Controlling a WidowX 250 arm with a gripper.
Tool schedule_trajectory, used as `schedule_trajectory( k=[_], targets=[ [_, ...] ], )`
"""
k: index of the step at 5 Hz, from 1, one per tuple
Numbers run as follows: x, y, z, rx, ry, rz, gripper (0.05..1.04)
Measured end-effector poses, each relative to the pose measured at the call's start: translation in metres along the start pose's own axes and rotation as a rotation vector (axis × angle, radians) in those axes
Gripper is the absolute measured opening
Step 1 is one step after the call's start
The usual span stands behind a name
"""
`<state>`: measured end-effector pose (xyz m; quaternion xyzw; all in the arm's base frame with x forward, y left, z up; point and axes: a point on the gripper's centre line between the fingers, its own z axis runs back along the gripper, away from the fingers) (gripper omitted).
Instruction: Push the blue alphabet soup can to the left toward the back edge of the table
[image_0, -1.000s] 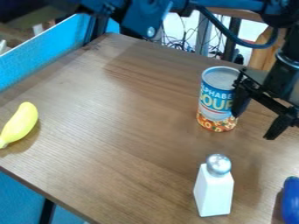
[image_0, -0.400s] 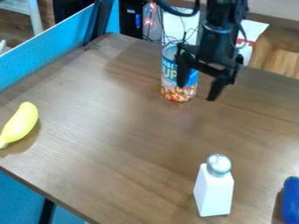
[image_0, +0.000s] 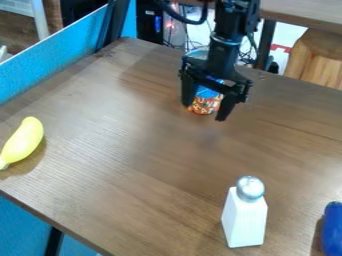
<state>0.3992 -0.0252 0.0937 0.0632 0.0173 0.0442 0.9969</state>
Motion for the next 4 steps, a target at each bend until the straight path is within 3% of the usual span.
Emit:
schedule_trajectory(
  k=[3, 4],
  targets=[
    [-0.072, 0.005, 0.036, -0.004, 0.087, -0.070, 0.999],
    [-0.087, 0.008, 0.033, 0.000, 0.124, -0.129, 0.999]
  ],
)
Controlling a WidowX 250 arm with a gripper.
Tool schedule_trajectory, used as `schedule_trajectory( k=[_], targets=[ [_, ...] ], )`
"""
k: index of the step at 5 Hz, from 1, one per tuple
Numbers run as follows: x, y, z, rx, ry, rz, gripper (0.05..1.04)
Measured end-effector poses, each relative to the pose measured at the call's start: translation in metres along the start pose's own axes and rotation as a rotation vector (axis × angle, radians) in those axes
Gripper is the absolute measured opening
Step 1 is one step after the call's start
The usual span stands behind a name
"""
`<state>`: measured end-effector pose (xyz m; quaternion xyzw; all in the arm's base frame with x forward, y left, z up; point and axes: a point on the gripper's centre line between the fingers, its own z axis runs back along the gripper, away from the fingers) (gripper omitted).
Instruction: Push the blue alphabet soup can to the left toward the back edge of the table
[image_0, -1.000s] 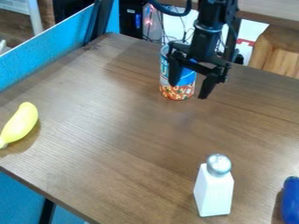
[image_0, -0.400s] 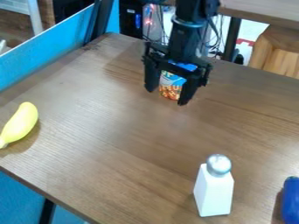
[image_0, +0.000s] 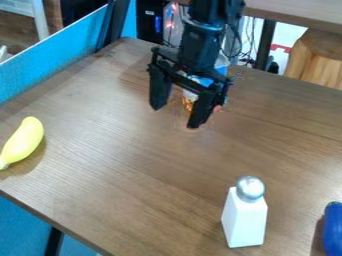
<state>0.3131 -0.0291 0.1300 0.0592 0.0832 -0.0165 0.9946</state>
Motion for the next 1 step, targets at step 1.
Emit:
schedule_trajectory(
  k=[1],
  targets=[
    [-0.0145, 0.0042, -0.0001, -0.003, 0.001, -0.092, 0.999]
  ],
)
